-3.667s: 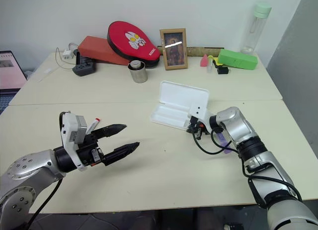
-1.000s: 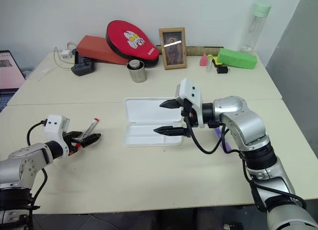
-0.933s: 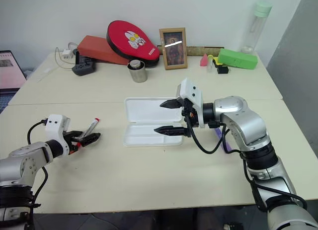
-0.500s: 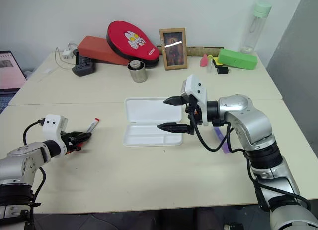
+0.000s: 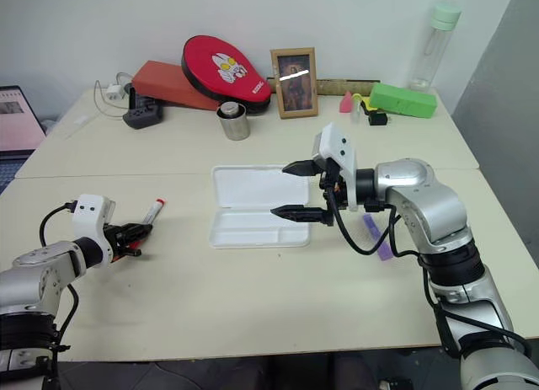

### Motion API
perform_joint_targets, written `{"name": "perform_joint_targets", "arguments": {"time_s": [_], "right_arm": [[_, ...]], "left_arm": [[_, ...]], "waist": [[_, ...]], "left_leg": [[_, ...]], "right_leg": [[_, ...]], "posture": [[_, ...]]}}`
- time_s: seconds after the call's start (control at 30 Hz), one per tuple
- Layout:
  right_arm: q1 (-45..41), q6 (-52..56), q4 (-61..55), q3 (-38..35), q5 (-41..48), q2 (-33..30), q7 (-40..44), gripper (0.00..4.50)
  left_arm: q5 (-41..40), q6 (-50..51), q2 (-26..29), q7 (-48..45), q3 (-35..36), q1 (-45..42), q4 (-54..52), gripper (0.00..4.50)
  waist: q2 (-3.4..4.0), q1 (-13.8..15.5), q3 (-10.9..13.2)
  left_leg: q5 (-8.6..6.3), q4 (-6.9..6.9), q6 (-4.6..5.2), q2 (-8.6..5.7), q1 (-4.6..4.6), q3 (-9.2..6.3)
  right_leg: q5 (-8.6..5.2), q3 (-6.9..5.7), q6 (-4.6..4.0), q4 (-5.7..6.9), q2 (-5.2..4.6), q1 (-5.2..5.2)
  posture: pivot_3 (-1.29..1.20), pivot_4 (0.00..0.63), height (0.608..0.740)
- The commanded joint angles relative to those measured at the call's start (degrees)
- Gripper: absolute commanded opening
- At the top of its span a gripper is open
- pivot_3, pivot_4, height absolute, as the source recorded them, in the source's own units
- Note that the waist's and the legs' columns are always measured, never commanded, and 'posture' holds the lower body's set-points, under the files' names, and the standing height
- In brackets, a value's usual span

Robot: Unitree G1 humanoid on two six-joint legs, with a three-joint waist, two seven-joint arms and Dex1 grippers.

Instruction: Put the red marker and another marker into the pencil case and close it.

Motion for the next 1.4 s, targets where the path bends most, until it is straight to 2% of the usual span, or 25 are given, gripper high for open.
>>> {"name": "perform_joint_targets", "arguments": {"time_s": [0.03, 0.13, 0.2, 0.27, 0.4, 0.6, 0.97, 1.13, 1.23, 1.4], "right_arm": [[2.7, -0.7, -5.0, -4.9, 3.6, -4.5, 2.9, 4.5], [5.9, -0.4, -6.7, -6.5, 4.3, -7.5, 2.8, 4.5], [7.9, 0.1, -7.0, -8.6, 4.6, -8.6, 1.3, 4.5], [10.5, 0.1, -8.2, -10.2, 4.5, -9.9, 0.1, 4.5], [12.7, 1.4, -11.4, -12.3, 6.1, -10.7, -2.3, 4.5], [15.6, 3.9, -16.7, -14.6, 8.4, -11.4, -6.6, 4.5], [18.7, 6.1, -21.0, -16.7, 11.2, -12.4, -11.2, 4.5], [18.6, 6.1, -21.1, -16.4, 11.8, -12.6, -12.0, 4.5], [18.6, 6.1, -21.1, -16.3, 12.3, -12.8, -12.3, 4.5], [18.8, 6.0, -21.1, -16.1, 12.6, -12.9, -12.9, 4.5]], "left_arm": [[-5.5, -2.0, 2.5, -10.9, -1.4, 1.2, -15.5, 0.42], [-5.0, -2.8, 4.3, -16.1, -5.0, -2.6, -18.6, 0.42], [-3.7, -2.0, 4.8, -19.6, -9.7, -7.9, -17.9, 0.42], [-0.5, -4.0, 2.4, -21.9, -15.0, -16.0, -12.5, 0.42], [4.5, -9.2, -1.7, -26.3, -21.7, -26.4, -1.7, 0.42], [9.9, -18.7, -8.1, -34.8, -27.6, -37.7, 16.6, 0.42], [17.0, -28.1, -9.5, -37.7, -29.2, -39.6, 25.9, 0.42], [15.9, -28.2, -10.7, -38.9, -27.5, -40.0, 25.5, 0.42], [18.9, -33.5, -10.8, -36.8, -28.1, -40.9, 28.3, 0.42], [20.2, -35.6, -11.9, -36.1, -28.1, -42.2, 31.5, 0.42]], "waist": [[-0.02, 0.5, 0.0], [-0.04, 0.7, 0.0], [-0.02, 0.8, 0.0], [-0.01, 0.6, 0.0], [-0.01, 0.4, 0.0], [-0.03, -0.2, 0.1], [-0.03, 0.0, 0.1], [-0.03, -0.1, 0.1], [-0.03, -0.1, 0.1], [-0.03, -0.1, 0.1]], "left_leg": [[0.0, 0.01, -0.01, -0.02, -0.04, 0.0], [-0.01, 0.03, -0.01, -0.02, -0.13, -0.19], [-0.01, 0.03, 0.0, 0.0, -0.06, -0.16], [-0.01, 0.03, 0.01, -0.01, -0.02, -0.1], [0.0, 0.1, 0.03, -0.04, -0.05, 0.3], [-0.01, 0.1, 0.05, -0.03, -0.06, 0.5], [-0.01, 0.13, 0.06, 0.0, -0.08, 0.42], [-0.01, 0.14, 0.06, 0.0, -0.07, 0.42], [-0.01, 0.14, 0.06, 0.0, -0.07, 0.41], [-0.01, 0.14, 0.06, -0.01, -0.07, 0.42]], "right_leg": [[0.0, 0.0, 0.0, -0.01, -0.03, 0.0], [0.0, -0.06, 0.0, -0.09, -0.05, 0.02], [0.0, -0.05, -0.01, -0.02, 0.0, 0.04], [-0.01, -0.15, 0.0, 0.07, 0.1, 0.08], [0.0, -0.23, 0.02, 0.07, 0.3, 0.08], [-0.02, -0.14, 0.05, 0.05, 0.38, 0.0], [-0.02, -0.14, 0.06, 0.08, 0.33, 0.03], [-0.02, -0.14, 0.07, 0.08, 0.33, 0.04], [-0.02, -0.15, 0.07, 0.08, 0.33, 0.03], [-0.02, -0.14, 0.07, 0.09, 0.33, 0.03]], "posture": [[0.0, 0.15, 0.74], [0.0, 0.15, 0.74], [0.0, 0.15, 0.74], [0.0, 0.15, 0.74], [0.0, 0.15, 0.74], [0.0, 0.15, 0.74], [0.0, 0.15, 0.74], [0.0, 0.15, 0.74], [0.0, 0.15, 0.74], [0.0, 0.15, 0.74]]}}
